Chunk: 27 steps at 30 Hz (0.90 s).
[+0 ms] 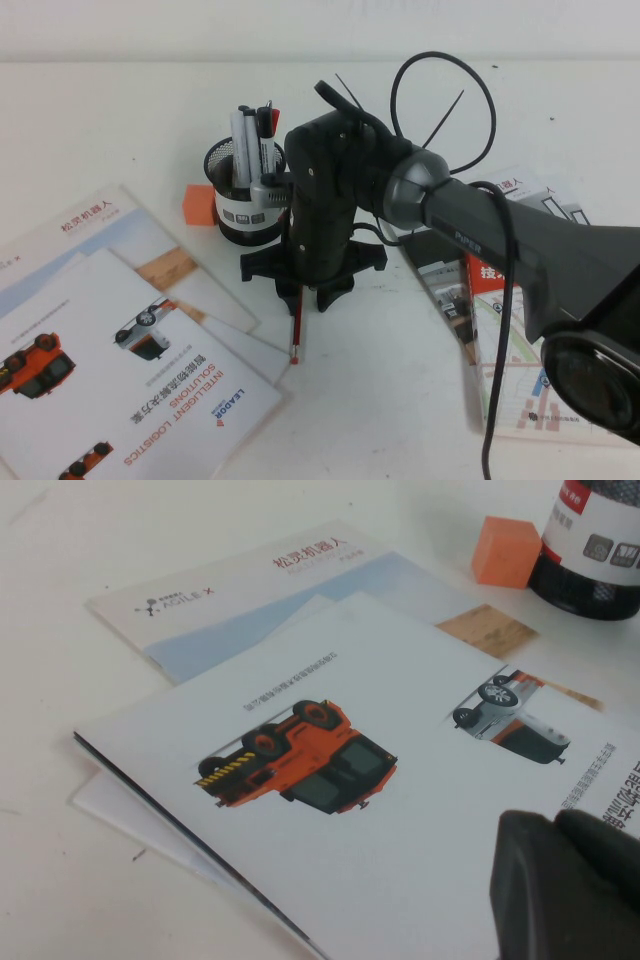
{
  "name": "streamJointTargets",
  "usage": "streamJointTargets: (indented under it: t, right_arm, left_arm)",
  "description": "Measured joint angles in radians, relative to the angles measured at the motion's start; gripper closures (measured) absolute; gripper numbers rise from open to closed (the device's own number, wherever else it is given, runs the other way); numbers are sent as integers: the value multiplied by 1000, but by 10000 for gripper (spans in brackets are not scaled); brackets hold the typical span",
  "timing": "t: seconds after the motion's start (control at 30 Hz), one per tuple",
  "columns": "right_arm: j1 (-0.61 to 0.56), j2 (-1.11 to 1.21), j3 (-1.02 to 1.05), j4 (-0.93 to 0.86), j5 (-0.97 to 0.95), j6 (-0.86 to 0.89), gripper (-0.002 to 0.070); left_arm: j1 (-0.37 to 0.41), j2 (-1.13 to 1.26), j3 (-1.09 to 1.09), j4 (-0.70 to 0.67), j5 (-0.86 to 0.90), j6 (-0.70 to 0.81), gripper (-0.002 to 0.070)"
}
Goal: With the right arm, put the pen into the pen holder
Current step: Pick up the pen on the table, then place the pen onto the pen holder
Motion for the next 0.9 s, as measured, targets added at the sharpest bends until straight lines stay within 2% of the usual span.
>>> streamJointTargets:
  t: [0.17,0.23,0.6,0.8,0.9]
  right_arm:
    - [0,2,0,-13,0,0,610]
    - [0,2,0,-17,0,0,650]
    - [9,-134,64,-99,0,-28,661]
    - [10,-302,357,-167,-4,-8,663]
    - [4,-415,536,-171,-89,52,663]
  left_arm:
    - [0,0,0,0,0,0,678]
    - [0,0,0,0,0,0,678]
    - [0,0,0,0,0,0,677]
    - [0,0,0,0,0,0,678]
    - [0,0,0,0,0,0,677]
